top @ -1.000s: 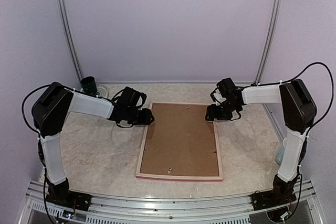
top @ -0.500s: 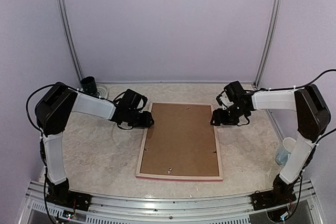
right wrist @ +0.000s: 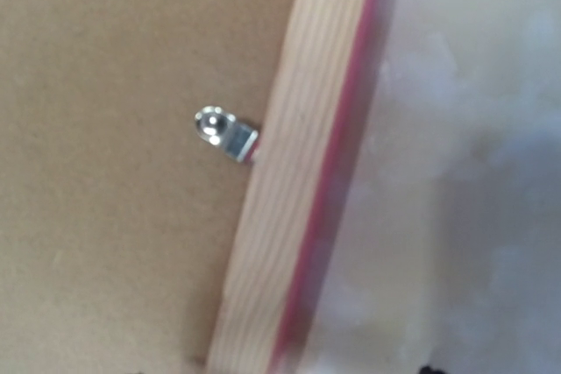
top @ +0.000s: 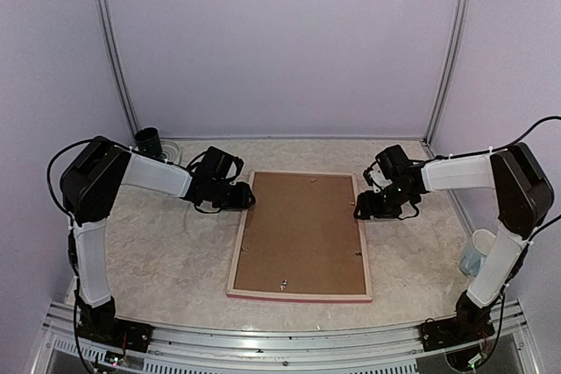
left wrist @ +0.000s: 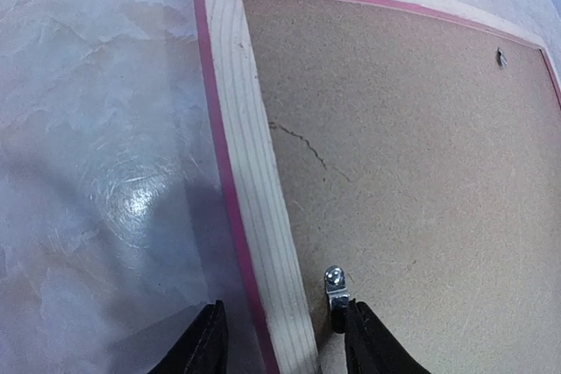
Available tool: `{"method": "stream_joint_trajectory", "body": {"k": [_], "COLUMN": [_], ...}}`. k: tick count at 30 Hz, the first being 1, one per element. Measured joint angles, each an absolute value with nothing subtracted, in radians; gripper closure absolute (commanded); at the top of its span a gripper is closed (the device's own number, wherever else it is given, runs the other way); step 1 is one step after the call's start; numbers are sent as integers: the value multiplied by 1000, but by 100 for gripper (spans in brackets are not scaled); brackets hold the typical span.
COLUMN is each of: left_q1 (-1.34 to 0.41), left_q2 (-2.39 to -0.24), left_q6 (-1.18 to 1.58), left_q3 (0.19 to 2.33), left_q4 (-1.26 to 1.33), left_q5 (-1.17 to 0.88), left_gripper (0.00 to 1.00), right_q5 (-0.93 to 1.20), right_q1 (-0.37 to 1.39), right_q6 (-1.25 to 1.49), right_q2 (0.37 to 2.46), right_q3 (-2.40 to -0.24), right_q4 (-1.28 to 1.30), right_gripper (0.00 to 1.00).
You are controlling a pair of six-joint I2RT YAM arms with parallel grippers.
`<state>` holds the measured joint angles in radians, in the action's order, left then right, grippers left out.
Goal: Put the photo into the frame
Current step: Press the fastener onto the backboard.
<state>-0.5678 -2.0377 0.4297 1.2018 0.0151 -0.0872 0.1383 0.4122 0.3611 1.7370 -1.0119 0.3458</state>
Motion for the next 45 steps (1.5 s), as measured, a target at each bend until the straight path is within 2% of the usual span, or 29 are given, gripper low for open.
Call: {"method": "stream_joint_trajectory", "body": {"k": [16, 45], "left_q1": [-567, -590], "left_q2": [-2056, -2079], "left_q6": [427, 420], "left_q3": [1222, 1274], "left_q4": [22, -34], "left_q5": [-91, -10], "left_gripper": [56, 73], "right_q5": [138, 138], "right_q1": [412, 412], "right_q6": [361, 361], "right_q2": [1739, 1739], "right_q3": [-1008, -1009], "right_q4": [325, 324], "right_gripper": [34, 34]}}
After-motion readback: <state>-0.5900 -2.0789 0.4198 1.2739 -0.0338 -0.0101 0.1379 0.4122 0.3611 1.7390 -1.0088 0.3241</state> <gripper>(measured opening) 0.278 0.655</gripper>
